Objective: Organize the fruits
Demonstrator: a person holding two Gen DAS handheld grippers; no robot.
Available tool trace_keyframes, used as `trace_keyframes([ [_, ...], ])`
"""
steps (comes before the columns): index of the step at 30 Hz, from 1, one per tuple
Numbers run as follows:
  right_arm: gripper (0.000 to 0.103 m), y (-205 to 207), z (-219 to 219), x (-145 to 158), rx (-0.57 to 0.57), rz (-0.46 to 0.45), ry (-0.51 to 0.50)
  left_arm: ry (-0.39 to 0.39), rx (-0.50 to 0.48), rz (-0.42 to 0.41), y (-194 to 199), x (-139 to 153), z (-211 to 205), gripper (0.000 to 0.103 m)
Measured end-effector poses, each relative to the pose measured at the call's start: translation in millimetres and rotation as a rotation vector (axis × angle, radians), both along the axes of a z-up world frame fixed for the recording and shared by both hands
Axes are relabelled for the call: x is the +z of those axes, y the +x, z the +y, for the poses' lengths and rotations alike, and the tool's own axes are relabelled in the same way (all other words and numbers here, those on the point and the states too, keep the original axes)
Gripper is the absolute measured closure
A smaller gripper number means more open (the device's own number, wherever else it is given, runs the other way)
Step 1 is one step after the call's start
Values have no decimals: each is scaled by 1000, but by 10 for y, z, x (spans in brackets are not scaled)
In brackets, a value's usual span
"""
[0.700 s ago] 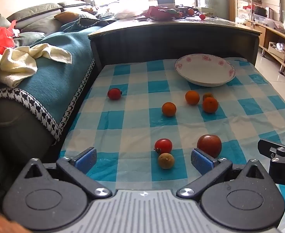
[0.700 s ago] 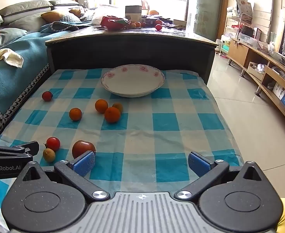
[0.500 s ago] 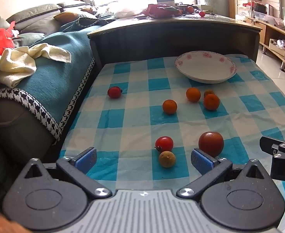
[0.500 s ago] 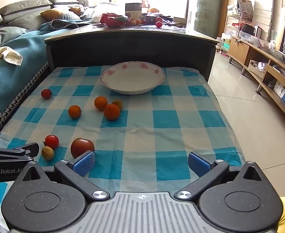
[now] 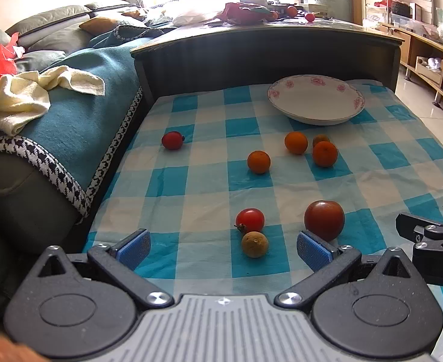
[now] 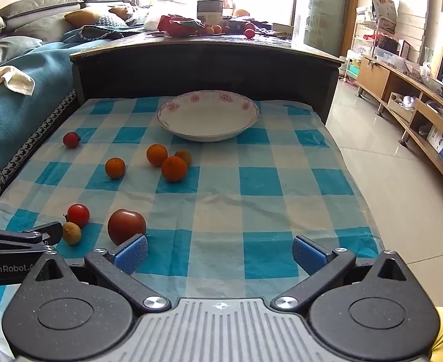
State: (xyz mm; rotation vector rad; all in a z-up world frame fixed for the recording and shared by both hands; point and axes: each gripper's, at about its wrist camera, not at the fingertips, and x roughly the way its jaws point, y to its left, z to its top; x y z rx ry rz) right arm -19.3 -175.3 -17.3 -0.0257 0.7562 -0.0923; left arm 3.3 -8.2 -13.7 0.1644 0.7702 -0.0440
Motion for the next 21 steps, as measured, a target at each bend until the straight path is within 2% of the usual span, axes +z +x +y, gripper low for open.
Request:
trace_keyframes([
  [21, 8, 30, -2, -52, 4, 19, 11, -10, -11, 18, 19, -30, -26, 0],
])
